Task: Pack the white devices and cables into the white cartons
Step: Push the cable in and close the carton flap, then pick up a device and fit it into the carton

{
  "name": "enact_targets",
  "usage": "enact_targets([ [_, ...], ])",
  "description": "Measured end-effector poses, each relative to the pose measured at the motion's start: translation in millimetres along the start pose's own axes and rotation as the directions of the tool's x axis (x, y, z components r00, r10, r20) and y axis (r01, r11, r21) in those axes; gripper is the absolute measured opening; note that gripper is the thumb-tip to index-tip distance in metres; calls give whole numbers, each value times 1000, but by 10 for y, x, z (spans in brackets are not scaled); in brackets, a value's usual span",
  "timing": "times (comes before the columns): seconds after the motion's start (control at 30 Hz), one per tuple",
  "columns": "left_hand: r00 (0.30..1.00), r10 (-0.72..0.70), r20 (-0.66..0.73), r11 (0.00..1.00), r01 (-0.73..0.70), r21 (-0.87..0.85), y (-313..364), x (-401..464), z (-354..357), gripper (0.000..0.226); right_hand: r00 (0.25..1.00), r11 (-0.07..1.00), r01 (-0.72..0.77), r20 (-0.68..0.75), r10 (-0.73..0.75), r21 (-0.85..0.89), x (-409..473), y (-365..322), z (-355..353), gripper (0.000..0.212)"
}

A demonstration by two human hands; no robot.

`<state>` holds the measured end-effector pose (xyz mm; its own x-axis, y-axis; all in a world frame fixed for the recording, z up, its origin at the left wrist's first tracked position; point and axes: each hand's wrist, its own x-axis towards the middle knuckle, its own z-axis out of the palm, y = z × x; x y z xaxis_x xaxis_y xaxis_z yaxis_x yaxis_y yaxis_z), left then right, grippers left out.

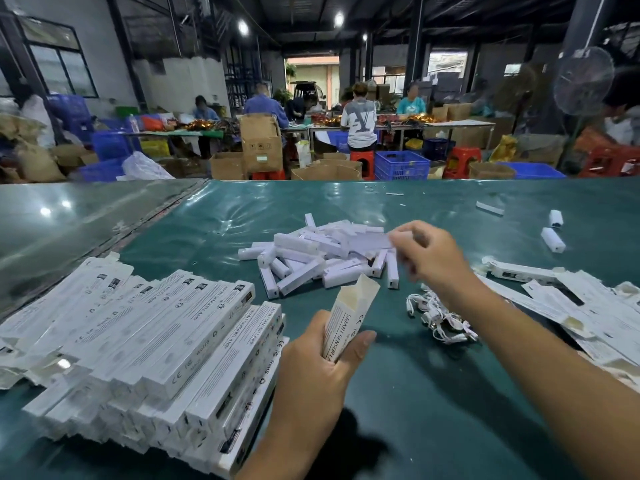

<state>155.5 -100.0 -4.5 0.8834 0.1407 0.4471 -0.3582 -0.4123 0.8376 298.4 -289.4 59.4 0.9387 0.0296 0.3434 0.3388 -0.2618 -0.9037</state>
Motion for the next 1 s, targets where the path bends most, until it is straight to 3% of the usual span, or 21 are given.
enact_targets([
  [0.1, 999, 47, -4, 994, -47, 99, 7, 9, -6, 61, 991, 910, -109, 120, 66, 400, -481, -361, -308, 16],
  [0.2, 997, 73, 3, 987, -73, 146, 12, 11, -14, 58, 978, 876, -112, 206, 15, 468, -754, -599, -535, 28],
  [0.37, 996, 80, 35, 985, -84, 150, 22, -1, -22, 56, 983, 852, -86, 185, -13, 516, -843, -752, -638, 19],
  [0.53, 994, 87, 60, 978, -97, 187, 43, -5, -14, 57, 986, 911, -1, 154, -68, 412, -921, -722, -545, 24],
  [0.7, 996, 74, 49, 972, -83, 222, -4, 3, 3, 58, 986, 910, 22, 143, -90, 415, -972, -667, -529, 12],
  [0.83, 997, 78, 21, 965, -81, 250, -17, 1, -5, 58, 969, 952, 219, 68, -239, 215, -1025, -611, -517, 5],
  [1.0, 998, 61, 11, 975, -62, 212, -16, 1, 7, 55, 924, 928, 371, 83, -372, 37, -1095, -535, -460, 15],
])
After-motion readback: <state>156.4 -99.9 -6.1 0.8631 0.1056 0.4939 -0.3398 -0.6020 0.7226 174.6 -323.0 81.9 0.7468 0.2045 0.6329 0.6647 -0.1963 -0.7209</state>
